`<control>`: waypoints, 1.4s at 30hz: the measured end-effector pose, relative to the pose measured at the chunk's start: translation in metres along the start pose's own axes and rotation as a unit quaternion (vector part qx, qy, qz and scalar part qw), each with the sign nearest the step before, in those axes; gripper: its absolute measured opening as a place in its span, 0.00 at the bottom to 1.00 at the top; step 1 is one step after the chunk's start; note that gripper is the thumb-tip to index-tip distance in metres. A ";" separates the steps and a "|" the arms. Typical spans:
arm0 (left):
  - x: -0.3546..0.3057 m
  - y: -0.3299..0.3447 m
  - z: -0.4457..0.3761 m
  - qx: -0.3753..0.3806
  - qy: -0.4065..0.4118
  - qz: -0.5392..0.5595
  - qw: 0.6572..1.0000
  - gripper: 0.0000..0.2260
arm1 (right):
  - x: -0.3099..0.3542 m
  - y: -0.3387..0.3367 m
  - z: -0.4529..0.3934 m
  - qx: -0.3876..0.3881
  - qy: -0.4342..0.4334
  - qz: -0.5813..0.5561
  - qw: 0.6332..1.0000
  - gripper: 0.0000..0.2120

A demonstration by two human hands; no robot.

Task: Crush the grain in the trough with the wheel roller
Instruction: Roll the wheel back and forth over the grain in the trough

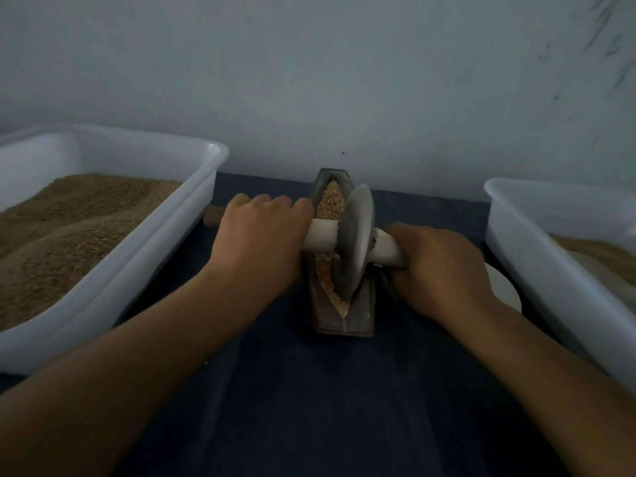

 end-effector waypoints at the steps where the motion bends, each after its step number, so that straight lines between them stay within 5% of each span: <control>1: 0.001 0.002 0.000 0.006 -0.004 0.002 1.000 0.20 | 0.000 0.000 -0.001 -0.001 -0.004 0.001 1.000 0.08; 11: 0.016 0.042 -0.034 0.052 -0.030 0.019 0.998 0.19 | -0.016 0.031 -0.054 0.061 0.004 0.059 0.996 0.22; 22: 0.021 0.065 -0.106 0.061 -0.039 -0.004 0.997 0.11 | -0.054 0.067 -0.130 0.247 0.066 0.032 0.966 0.13; 33: 0.012 0.055 -0.085 0.046 -0.035 -0.045 0.997 0.08 | -0.043 0.054 -0.083 0.145 0.066 0.013 0.987 0.11; 42: 0.006 0.027 -0.023 0.059 -0.040 -0.020 0.997 0.16 | -0.008 0.018 -0.031 0.036 0.008 0.047 0.998 0.09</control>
Point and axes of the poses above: each hand's wrist, its own z-axis away from the middle knuckle, its own y-axis out of the palm, x = y × z, the point moved 4 cm from there along -z, towards the middle knuckle, and after that the axes turned 6 degrees about -y, right-handed, at the moved point
